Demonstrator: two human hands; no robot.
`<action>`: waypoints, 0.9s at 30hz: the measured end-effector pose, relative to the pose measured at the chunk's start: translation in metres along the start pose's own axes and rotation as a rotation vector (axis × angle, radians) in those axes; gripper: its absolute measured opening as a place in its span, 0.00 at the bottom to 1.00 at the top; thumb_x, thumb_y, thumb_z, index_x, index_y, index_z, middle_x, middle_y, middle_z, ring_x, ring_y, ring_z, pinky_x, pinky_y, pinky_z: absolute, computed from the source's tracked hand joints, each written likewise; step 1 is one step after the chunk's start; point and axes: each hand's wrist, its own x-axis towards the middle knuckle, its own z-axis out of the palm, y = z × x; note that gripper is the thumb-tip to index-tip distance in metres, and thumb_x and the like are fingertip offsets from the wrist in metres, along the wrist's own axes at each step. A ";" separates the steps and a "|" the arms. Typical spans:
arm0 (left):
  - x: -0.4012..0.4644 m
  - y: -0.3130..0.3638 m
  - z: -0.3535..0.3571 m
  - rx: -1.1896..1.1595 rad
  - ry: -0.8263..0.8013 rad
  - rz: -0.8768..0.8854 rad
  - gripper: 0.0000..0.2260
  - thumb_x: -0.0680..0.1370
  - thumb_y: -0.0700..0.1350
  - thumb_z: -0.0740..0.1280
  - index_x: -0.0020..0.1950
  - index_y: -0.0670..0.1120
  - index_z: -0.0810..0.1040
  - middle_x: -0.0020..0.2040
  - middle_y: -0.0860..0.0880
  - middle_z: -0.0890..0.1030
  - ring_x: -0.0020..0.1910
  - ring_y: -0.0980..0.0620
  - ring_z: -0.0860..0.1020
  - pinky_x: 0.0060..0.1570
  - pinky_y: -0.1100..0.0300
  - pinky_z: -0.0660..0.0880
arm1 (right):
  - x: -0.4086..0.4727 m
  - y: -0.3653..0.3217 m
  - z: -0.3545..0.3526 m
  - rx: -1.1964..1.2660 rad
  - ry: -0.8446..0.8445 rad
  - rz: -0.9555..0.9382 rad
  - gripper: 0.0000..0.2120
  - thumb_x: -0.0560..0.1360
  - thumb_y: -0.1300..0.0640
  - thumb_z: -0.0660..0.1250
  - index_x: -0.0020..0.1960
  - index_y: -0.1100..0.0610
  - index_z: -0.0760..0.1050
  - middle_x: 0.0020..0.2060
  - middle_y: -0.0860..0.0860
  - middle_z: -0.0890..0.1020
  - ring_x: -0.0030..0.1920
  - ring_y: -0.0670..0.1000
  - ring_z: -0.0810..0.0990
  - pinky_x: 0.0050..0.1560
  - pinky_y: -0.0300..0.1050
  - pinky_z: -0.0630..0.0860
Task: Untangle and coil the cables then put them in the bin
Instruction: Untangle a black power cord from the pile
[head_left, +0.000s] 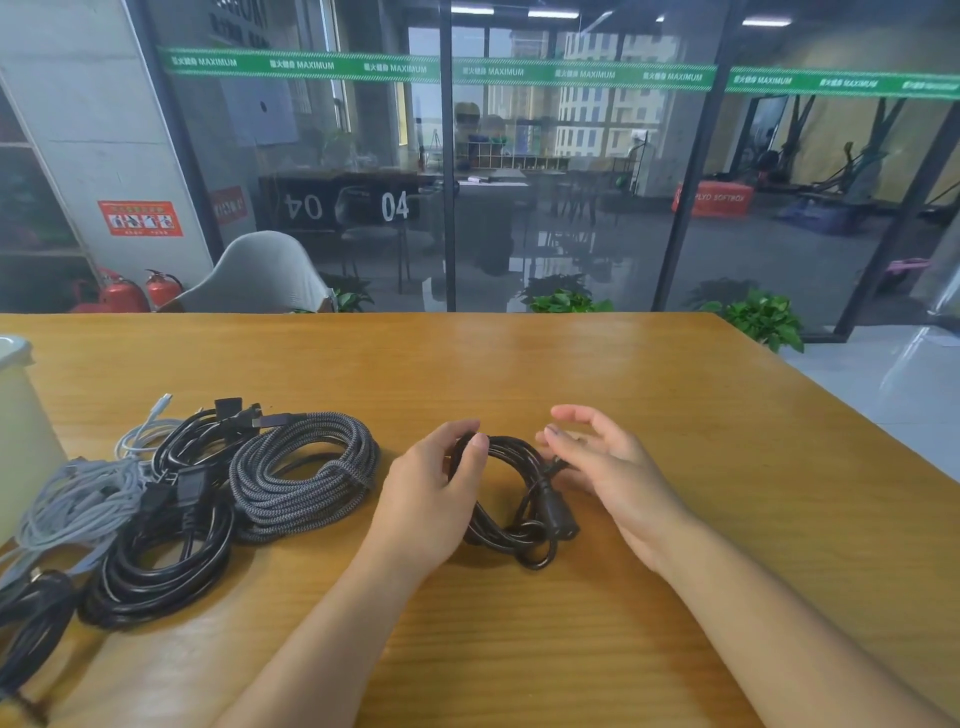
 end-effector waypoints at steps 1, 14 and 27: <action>0.000 0.000 0.000 0.058 0.008 0.031 0.17 0.84 0.59 0.60 0.71 0.57 0.76 0.54 0.55 0.82 0.51 0.57 0.80 0.52 0.57 0.77 | 0.000 0.000 0.000 -0.127 0.023 -0.042 0.17 0.80 0.46 0.71 0.67 0.44 0.75 0.60 0.45 0.84 0.63 0.45 0.81 0.68 0.48 0.75; -0.006 -0.019 0.015 0.566 -0.202 0.199 0.27 0.87 0.58 0.43 0.85 0.49 0.49 0.85 0.53 0.51 0.83 0.58 0.43 0.79 0.62 0.40 | -0.012 0.022 0.013 -1.032 -0.150 -0.183 0.36 0.82 0.32 0.45 0.85 0.49 0.47 0.84 0.40 0.47 0.81 0.38 0.40 0.82 0.43 0.43; -0.010 -0.032 0.018 0.641 -0.184 0.178 0.28 0.86 0.59 0.41 0.85 0.50 0.45 0.85 0.52 0.50 0.83 0.56 0.47 0.81 0.56 0.46 | -0.009 0.036 0.002 -1.042 -0.215 -0.171 0.37 0.80 0.30 0.42 0.85 0.45 0.47 0.83 0.37 0.48 0.81 0.35 0.40 0.83 0.45 0.45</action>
